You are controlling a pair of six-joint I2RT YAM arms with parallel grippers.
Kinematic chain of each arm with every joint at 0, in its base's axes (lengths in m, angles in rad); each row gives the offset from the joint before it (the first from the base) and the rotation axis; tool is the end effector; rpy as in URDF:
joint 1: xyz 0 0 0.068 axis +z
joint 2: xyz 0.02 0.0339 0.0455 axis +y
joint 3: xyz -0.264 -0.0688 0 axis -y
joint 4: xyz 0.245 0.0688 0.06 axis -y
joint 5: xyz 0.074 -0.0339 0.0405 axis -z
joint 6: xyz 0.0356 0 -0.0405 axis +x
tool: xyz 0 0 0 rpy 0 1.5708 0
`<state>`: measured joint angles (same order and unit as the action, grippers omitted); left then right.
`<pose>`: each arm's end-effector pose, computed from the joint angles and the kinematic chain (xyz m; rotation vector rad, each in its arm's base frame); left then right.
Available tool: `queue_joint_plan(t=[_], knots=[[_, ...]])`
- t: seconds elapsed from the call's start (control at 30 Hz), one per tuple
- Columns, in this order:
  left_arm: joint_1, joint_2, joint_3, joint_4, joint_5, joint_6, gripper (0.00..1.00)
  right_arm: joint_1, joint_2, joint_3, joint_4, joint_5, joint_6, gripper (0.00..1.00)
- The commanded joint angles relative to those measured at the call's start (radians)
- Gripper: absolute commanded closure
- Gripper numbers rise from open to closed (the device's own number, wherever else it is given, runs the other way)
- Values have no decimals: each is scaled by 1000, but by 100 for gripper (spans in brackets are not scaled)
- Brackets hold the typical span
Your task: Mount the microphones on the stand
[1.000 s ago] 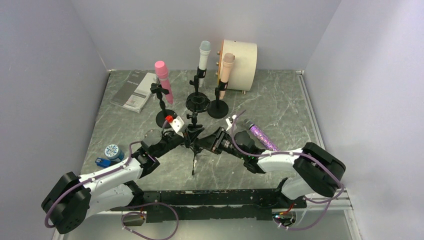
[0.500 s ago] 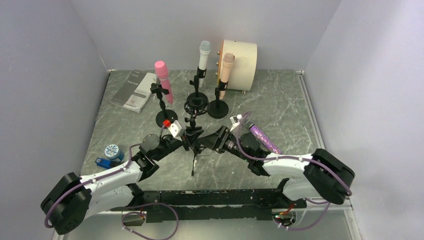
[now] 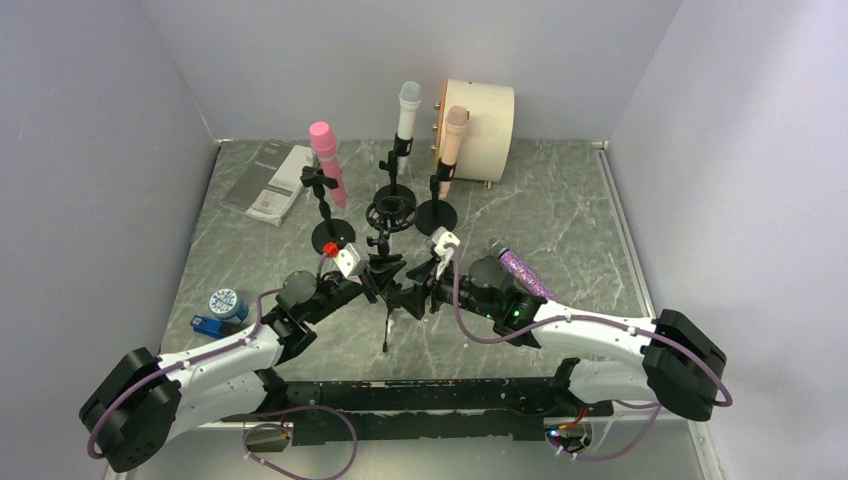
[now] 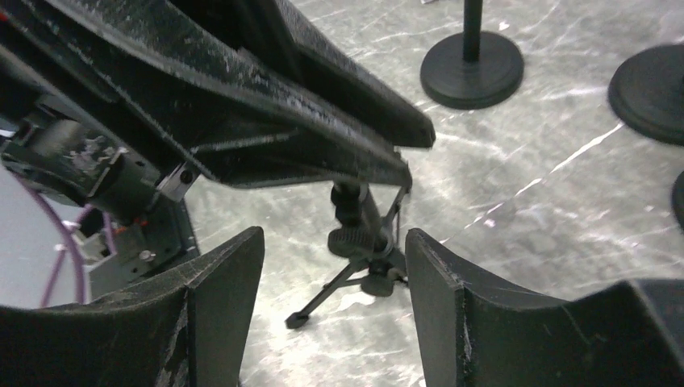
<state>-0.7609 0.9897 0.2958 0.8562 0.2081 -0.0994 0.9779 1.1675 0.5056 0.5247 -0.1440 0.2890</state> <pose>0.1464 -0.1496 0.2412 0.6424 1.3195 -0.8532 0.1381 0.2141 0.2381 -0.7229 1.6760 1.0456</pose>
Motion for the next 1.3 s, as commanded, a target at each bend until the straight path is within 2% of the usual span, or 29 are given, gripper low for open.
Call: queue_joint_plan(t=[0.0,0.17,0.37,0.53,0.73,0.83,0.97,1.1,1.2,1.27], knots=[[-3,-20,-1,39,5,-28,98,6,51,86,-48,23,-182,35],[-3,-19,10,17,14,-23,97,8,86,85,18,55,-177,43],[-3,-19,17,11,24,-20,97,8,99,66,50,38,-164,44],[-4,-16,18,14,29,-24,98,7,110,60,79,59,-113,60],[-3,-23,27,-5,35,-32,97,5,162,82,86,82,-42,69],[-3,-24,28,-4,34,-35,98,4,184,85,97,99,26,80],[-4,-26,27,-4,30,-39,97,-13,157,103,60,90,207,99],[-3,-37,30,-16,30,-32,98,-60,108,73,69,57,506,100],[-3,-39,27,-12,21,-25,97,-107,113,32,65,30,832,100],[-3,-36,23,-3,14,-25,97,-130,144,-31,165,4,1074,100]])
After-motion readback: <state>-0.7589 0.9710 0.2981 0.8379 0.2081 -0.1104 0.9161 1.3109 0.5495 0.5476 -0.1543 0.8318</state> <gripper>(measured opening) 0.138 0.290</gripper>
